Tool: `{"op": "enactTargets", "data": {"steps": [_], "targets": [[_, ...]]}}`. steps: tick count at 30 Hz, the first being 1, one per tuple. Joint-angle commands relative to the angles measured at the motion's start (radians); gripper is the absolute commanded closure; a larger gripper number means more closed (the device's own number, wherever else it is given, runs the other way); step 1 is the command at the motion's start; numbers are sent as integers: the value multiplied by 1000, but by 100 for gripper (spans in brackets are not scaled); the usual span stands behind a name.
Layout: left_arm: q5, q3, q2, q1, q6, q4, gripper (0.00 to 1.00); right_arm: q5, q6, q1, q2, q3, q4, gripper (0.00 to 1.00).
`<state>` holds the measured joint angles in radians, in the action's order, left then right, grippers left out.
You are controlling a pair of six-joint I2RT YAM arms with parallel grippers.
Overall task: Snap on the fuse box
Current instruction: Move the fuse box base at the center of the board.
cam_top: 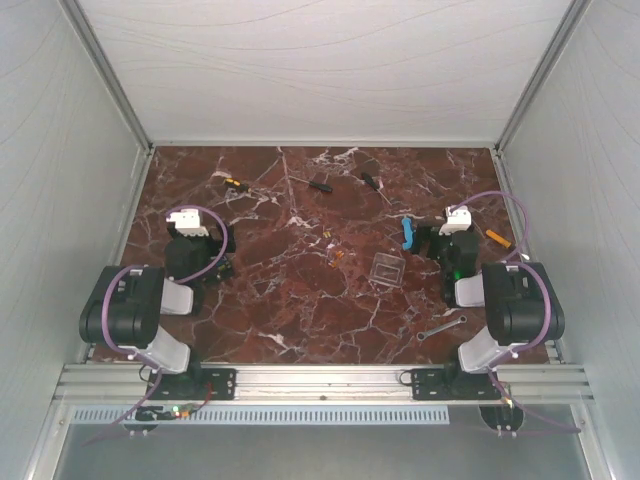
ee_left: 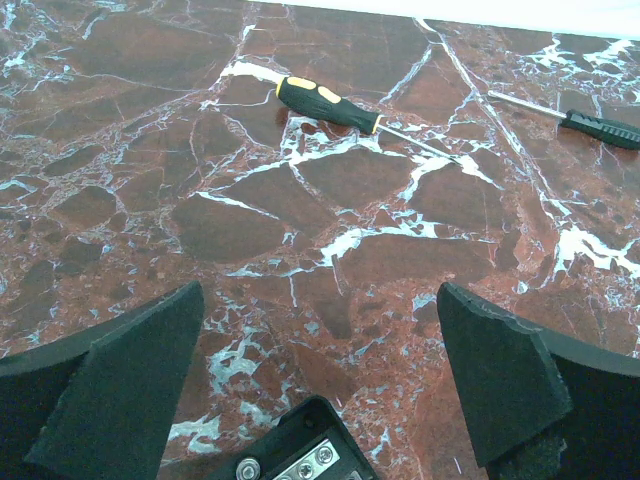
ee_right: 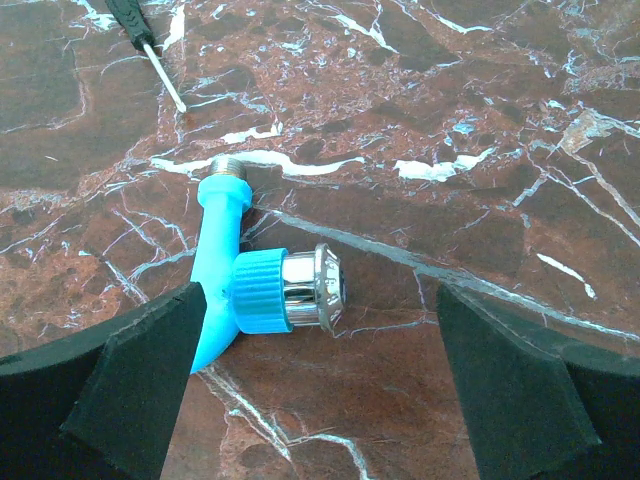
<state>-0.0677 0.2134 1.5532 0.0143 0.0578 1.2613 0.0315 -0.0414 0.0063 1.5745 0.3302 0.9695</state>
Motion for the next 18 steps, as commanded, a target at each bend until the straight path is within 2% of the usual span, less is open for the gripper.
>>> {"op": "enactTargets", "data": {"steps": [1,3,7,14,17,18], "targets": [[-18,26,1,6,-11,43,0,7,15,-3,-4,7,54,2],[-18,26,1,5,-10,43,0,27,11,-13,-5,5,56,2],[-24,26,1,9,-10,43,0,190,-6,-74,-1,-15,106,2],[-30,19,-5,11,-7,52,0,154,-11,-64,-23,-10,84,2],[-6,8,-60,12,3,32,0,58,-43,-65,-130,70,-135,2],[58,25,-130,12,26,-65,0,33,-69,-63,-195,109,-238,2]]}}
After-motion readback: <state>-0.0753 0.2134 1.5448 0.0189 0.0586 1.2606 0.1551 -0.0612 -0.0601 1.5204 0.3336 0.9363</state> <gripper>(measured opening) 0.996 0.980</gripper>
